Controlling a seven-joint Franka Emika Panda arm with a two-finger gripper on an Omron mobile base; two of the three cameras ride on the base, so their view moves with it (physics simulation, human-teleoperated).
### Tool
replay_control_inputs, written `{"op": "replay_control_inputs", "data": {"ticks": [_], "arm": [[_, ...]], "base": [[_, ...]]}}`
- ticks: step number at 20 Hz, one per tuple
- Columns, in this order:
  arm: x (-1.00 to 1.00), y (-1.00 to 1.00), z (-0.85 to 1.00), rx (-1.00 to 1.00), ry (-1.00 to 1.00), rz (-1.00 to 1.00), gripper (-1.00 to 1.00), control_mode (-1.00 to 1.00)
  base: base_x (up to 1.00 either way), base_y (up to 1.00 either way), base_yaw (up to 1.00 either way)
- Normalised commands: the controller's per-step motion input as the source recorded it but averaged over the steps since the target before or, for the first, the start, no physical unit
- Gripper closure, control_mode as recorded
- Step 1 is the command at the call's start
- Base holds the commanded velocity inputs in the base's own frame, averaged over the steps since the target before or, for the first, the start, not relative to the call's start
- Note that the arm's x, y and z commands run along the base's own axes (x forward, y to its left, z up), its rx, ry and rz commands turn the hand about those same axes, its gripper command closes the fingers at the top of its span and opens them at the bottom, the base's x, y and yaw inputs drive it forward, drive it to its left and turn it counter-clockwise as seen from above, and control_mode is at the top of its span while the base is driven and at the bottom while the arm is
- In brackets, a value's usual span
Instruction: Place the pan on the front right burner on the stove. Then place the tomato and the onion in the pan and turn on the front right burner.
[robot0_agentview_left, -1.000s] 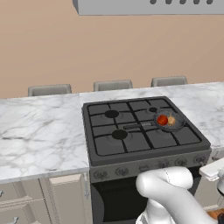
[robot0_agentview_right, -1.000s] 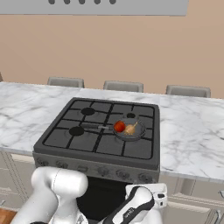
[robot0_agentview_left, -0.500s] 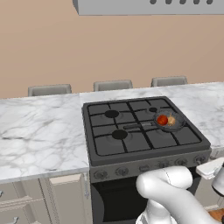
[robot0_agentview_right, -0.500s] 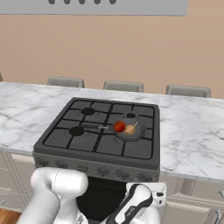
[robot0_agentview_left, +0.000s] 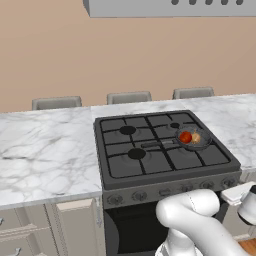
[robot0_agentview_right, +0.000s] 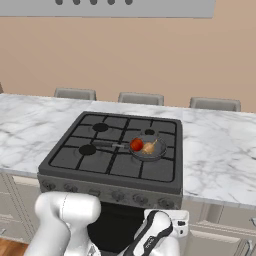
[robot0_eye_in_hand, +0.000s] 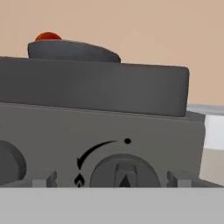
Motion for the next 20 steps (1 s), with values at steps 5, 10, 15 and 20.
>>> {"op": "replay_control_inputs", "data": {"ticks": [5,10,15,20], "arm": [[0.09,-0.01,-0.14,-0.01,-0.01,-0.02,-1.0,-1.0],[0.11,0.0,-0.09,-0.02,-0.03,-0.02,-1.0,-1.0],[0.08,-0.07,0.0,-0.03,-0.06,-0.01,-1.0,-1.0],[0.1,-0.09,-0.01,-0.02,-0.04,-0.01,-1.0,-1.0]], "base": [[0.0,0.0,0.0],[0.0,0.0,0.0],[0.0,0.0,0.0],[0.0,0.0,0.0]]}}
